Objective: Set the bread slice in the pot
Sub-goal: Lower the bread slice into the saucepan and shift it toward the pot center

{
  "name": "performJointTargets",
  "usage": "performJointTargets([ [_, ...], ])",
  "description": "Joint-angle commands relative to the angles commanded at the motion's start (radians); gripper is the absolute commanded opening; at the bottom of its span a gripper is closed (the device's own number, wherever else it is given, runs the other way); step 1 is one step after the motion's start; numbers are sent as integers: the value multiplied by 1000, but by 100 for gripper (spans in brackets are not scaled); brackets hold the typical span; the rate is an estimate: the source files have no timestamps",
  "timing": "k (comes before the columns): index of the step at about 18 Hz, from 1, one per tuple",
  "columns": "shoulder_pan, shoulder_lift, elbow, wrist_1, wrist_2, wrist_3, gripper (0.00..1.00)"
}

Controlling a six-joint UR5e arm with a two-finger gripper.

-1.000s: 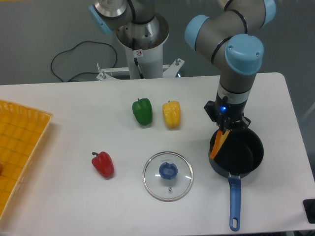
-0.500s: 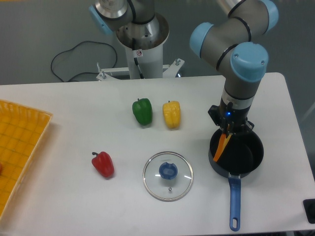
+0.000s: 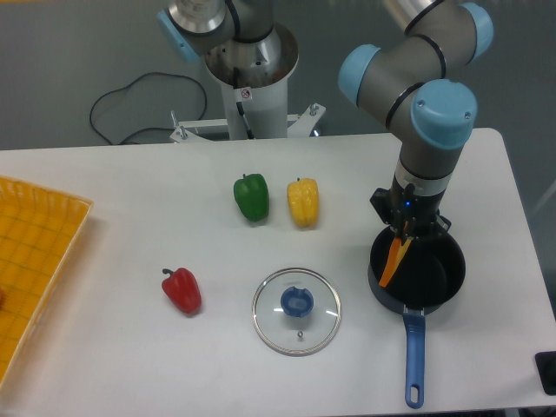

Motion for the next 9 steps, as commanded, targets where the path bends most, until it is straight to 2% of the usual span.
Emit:
performJointTargets([
  [9,-2,-17,-2,0,2,-2,15],
])
